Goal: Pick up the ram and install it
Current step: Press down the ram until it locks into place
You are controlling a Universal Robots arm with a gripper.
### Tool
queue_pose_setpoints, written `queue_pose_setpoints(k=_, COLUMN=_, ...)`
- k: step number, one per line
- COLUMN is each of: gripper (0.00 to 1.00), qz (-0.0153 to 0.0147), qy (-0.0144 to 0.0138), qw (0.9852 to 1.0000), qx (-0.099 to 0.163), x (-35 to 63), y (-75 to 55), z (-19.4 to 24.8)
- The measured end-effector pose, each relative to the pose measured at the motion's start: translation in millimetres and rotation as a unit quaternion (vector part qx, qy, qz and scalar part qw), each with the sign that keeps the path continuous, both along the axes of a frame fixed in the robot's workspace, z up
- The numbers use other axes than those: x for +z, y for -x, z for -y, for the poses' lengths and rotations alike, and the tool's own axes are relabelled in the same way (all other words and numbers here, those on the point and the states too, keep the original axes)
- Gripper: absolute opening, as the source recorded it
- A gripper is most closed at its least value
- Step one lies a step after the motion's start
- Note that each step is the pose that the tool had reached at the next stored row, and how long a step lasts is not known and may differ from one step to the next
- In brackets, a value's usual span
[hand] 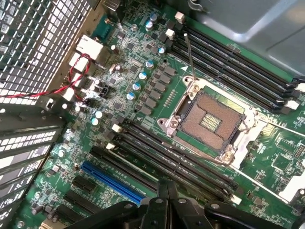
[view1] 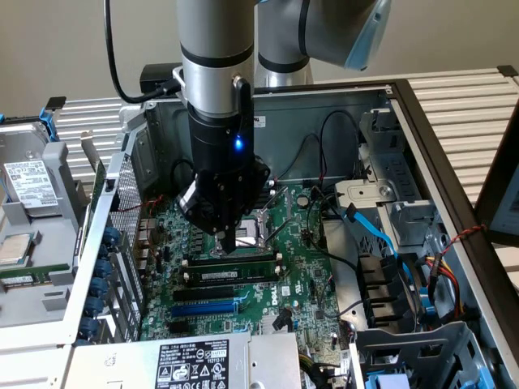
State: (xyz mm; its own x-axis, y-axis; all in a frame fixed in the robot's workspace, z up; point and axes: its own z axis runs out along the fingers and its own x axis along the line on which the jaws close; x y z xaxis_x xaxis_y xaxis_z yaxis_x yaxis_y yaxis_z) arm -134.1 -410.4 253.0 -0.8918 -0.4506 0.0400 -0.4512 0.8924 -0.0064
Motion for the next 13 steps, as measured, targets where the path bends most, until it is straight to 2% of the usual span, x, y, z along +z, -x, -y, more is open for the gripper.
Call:
queue_pose_setpoints(k=4, gripper=0.11, qz=0.0008, qy=0.0007, qw=0.9998, qx=-0.022, x=0.0, y=0.0, z=0.0)
queue_pose_setpoints(k=6, gripper=0.11, qz=0.0013, qy=0.0021, qw=0.9995, qx=-0.033, x=0.0, y=0.0, z=0.0)
queue_pose_setpoints(k=8, gripper=0.11, qz=0.002, qy=0.0055, qw=0.9991, qx=-0.041, x=0.0, y=0.0, z=0.0)
queue_pose_setpoints(k=10, gripper=0.11, qz=0.0031, qy=0.0104, qw=0.9987, qx=-0.049, x=0.0, y=0.0, z=0.0)
queue_pose_setpoints(k=11, gripper=0.11, qz=0.0047, qy=0.0147, qw=0.9985, qx=-0.052, x=0.0, y=0.0, z=0.0)
queue_pose_setpoints(k=12, gripper=0.11, qz=0.0076, qy=0.0179, qw=0.9983, qx=-0.055, x=0.0, y=0.0, z=0.0)
queue_pose_setpoints(k=13, gripper=0.11, qz=0.0107, qy=0.0192, qw=0.9981, qx=-0.057, x=0.0, y=0.1, z=0.0)
